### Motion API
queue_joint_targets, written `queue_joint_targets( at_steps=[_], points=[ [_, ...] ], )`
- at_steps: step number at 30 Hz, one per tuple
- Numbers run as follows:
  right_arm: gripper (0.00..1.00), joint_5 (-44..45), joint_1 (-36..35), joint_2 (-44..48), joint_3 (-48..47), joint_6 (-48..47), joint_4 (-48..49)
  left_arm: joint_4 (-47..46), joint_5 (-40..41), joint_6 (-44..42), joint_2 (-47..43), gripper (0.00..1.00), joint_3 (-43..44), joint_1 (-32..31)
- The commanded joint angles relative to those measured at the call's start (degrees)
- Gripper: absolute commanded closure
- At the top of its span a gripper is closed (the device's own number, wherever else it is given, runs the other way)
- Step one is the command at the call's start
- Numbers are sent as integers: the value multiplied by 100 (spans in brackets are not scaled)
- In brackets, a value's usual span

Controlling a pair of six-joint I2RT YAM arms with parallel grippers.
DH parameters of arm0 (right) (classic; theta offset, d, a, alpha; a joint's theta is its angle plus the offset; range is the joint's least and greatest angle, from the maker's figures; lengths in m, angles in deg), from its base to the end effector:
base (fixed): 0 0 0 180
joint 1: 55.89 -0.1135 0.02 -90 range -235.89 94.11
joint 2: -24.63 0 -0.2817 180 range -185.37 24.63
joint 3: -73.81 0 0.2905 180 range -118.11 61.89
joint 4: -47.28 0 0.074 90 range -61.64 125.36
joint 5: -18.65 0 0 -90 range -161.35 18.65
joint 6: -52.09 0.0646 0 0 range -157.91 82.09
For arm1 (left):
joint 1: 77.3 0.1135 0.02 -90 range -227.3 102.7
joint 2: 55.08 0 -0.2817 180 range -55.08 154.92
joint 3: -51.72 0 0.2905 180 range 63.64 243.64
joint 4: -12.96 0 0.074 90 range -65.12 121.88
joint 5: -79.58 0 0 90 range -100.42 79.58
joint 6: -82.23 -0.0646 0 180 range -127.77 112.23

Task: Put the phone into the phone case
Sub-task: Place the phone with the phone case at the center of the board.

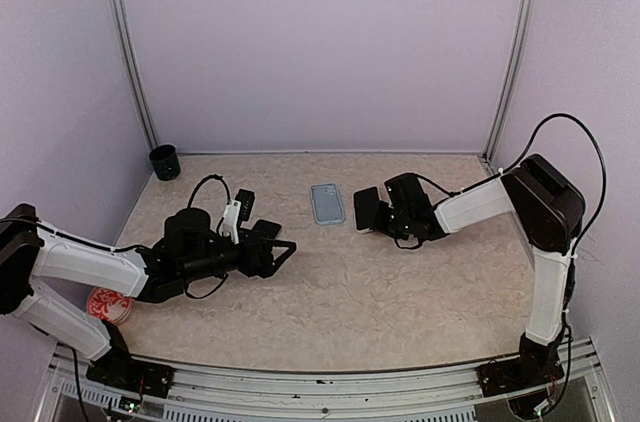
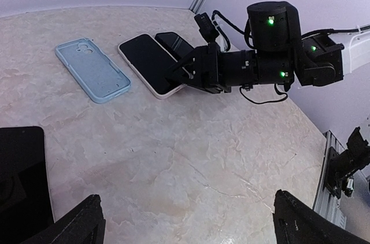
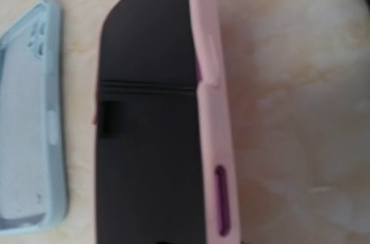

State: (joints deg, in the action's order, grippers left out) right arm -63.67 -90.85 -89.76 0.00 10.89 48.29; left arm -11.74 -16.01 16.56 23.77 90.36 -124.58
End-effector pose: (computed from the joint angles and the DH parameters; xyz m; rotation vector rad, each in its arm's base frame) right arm 0.3847 0.2584 0.0932 0.3539 2.3046 0.6161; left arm 0.2129 -0.2398 0.1654 0.4590 1.8972 -0.9448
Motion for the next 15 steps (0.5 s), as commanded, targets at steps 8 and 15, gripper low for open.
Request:
queue_joint_targets(
  at_steps=[8, 15],
  points=[
    [53, 389, 70, 328, -58, -234, -836, -187, -26, 80, -1, 1, 6, 24],
    [46, 262, 69, 638, -59, -210, -1114, -215, -43, 106, 12, 1, 4, 21]
  ],
)
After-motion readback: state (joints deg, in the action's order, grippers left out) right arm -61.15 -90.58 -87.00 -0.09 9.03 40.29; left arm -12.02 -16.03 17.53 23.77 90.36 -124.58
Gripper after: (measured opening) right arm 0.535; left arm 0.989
